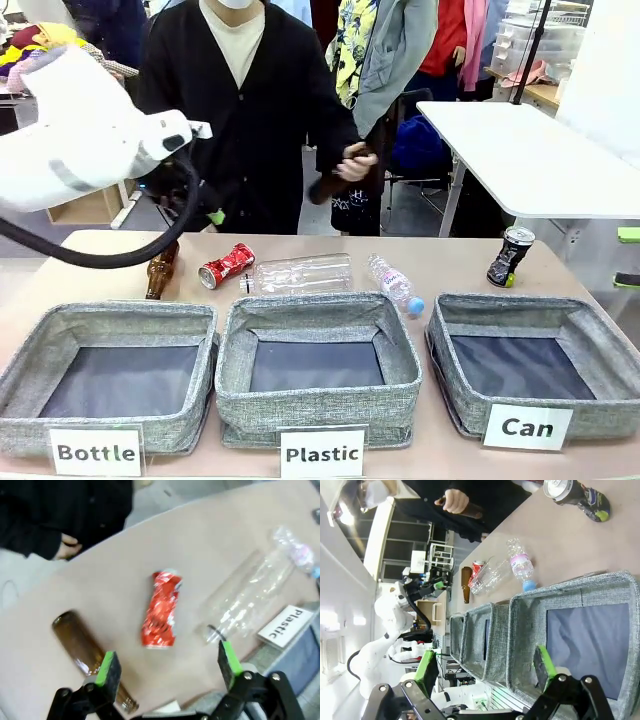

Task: Sort the can waste into the basket.
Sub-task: Pick up the can waste from the table and place it in the right Fabric basket.

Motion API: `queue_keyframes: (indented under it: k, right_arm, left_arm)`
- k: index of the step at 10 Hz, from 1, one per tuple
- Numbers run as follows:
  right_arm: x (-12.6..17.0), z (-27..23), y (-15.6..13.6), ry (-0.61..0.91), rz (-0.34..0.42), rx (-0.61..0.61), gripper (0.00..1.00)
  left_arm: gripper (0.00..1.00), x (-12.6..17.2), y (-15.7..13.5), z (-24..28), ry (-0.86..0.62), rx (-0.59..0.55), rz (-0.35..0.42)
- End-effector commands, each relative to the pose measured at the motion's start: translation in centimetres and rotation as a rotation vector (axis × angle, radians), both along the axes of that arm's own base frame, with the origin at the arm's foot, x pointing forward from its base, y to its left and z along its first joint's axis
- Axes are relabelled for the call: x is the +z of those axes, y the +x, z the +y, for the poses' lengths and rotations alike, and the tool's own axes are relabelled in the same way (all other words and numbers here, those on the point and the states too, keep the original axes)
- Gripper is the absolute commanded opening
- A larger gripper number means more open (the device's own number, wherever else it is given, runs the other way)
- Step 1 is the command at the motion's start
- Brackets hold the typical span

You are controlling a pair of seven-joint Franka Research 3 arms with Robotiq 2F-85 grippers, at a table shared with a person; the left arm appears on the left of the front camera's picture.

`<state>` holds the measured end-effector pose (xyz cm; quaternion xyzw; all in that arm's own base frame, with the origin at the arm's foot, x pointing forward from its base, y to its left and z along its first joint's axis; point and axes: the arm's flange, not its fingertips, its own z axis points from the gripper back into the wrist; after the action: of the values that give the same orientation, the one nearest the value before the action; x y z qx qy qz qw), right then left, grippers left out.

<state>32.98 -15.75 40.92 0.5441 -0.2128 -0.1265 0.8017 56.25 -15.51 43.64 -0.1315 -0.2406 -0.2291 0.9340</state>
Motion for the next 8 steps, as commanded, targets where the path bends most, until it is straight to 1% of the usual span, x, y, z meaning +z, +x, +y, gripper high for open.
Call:
queue_keyframes:
  k: [1, 2, 3, 4, 5, 6, 7, 8]
  right_arm:
    - [0.1, -0.2, 0.0, 0.008, -0.014, 0.003, 1.0]
    - [0.1, -0.2, 0.0, 0.008, -0.014, 0.003, 1.0]
    - [0.1, -0.2, 0.0, 0.008, -0.014, 0.003, 1.0]
    - [0.1, -0.2, 0.0, 0.008, -0.014, 0.003, 1.0]
    - [0.1, -0.2, 0.0, 0.008, -0.014, 0.003, 1.0]
    - [0.1, -0.2, 0.0, 0.008, -0.014, 0.003, 1.0]
    - [0.1, -0.2, 0.0, 0.008, -0.014, 0.003, 1.0]
    - [0.1, -0.2, 0.0, 0.008, -0.014, 0.003, 1.0]
  left_arm:
    - [1.0, -1.1, 3.7, 0.5, -0.053, -0.108, 0.068]
    - [1.0, -2.2, 4.5, 0.3, -0.026, -0.146, 0.131]
    - [1.0, -1.4, 3.8, 2.1, -0.066, -0.165, 0.137]
    - [1.0, 0.6, 1.3, 5.9, -0.123, -0.169, 0.103]
    - [1.0, 2.6, -2.7, 10.4, -0.163, -0.163, 0.064]
    - [1.0, 4.0, -6.8, 15.0, -0.185, -0.147, 0.008]
    - [1.0, 4.8, -10.7, 19.7, -0.213, -0.138, -0.029]
    - [1.0, 4.9, -12.6, 23.6, -0.279, -0.073, -0.043]
